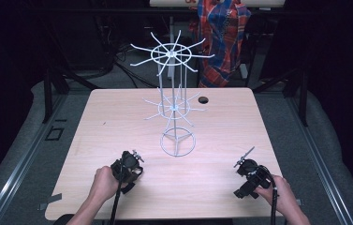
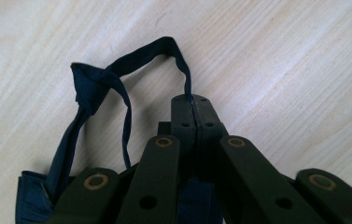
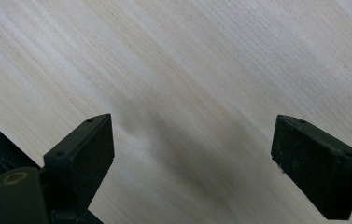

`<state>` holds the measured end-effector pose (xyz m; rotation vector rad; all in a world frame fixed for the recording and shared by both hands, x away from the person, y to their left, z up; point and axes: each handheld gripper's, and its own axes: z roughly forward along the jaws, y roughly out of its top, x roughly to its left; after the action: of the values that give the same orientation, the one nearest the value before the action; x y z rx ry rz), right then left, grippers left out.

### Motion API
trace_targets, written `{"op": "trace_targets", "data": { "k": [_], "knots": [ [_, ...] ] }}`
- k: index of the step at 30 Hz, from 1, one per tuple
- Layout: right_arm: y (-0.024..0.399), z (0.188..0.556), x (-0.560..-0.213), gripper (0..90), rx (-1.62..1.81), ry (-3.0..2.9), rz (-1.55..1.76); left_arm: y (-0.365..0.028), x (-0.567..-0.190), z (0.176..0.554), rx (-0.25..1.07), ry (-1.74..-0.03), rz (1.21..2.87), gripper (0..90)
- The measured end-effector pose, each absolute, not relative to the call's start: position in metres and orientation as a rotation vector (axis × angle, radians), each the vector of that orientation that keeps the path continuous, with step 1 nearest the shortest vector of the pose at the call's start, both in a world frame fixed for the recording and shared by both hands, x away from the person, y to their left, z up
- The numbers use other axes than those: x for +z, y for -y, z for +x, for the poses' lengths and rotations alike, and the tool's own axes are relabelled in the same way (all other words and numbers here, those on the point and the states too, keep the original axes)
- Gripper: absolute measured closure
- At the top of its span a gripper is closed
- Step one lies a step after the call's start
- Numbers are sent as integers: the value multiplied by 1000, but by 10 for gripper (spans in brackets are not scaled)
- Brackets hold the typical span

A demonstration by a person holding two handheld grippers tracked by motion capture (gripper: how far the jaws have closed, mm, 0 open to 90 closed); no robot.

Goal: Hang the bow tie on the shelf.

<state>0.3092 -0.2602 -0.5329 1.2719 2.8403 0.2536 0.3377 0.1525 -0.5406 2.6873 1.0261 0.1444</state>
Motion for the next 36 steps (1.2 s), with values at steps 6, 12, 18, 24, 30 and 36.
{"op": "trace_targets", "data": {
  "k": [6,12,18,24,30,36],
  "knots": [
    [261,311,-530,130,212,-2855,1247,-162,-534,340,117,-1056,2598,895],
    [262,311,-531,130,228,-2854,1255,-173,-524,341,54,-1068,2459,894],
    [262,309,-532,130,273,-2823,1277,-179,-518,340,30,-1055,2399,895],
    [262,309,-531,129,274,-2828,1270,-187,-510,339,43,-1059,2329,895],
    [262,311,-529,129,243,-2843,1258,-199,-502,338,54,-1078,2240,897],
    [263,310,-529,129,241,-2843,1262,-210,-495,339,32,-1099,2151,898]
  ]
}}
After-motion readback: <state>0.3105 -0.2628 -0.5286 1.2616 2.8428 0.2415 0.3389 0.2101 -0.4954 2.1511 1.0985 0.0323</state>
